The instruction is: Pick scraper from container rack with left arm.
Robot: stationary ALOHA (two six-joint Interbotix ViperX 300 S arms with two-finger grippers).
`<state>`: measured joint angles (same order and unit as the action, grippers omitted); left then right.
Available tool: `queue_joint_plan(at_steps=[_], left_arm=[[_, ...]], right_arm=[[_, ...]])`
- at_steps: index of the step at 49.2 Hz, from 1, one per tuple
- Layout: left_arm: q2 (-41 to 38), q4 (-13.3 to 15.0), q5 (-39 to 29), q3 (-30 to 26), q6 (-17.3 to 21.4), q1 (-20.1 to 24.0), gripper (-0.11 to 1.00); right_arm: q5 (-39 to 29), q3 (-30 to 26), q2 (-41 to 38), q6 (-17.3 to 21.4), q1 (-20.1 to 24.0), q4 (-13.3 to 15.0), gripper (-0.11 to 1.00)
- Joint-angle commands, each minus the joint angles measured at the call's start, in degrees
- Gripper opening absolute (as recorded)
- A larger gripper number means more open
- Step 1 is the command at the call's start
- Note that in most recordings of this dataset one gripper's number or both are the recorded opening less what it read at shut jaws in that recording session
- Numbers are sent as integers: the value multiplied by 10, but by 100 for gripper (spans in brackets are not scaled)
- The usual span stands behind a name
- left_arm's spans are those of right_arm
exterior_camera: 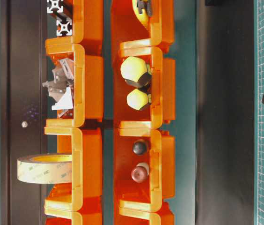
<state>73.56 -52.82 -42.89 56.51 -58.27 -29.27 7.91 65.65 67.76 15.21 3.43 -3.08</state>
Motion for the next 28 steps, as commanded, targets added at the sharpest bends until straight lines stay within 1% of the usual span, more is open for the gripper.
queue_joint_plan(at_steps=[1, 21, 28], left_arm=[[-9, -2, 4, -4, 1, -1, 88], [-8, -2, 5, -4, 1, 0, 88], [-9, -2, 8, -4, -6, 0, 88]], right_arm=[[-1, -19, -4, 0, -1, -1, 0], [-5, -18, -6, -1, 0, 1, 0], [0, -18, -4, -3, -12, 0, 0]])
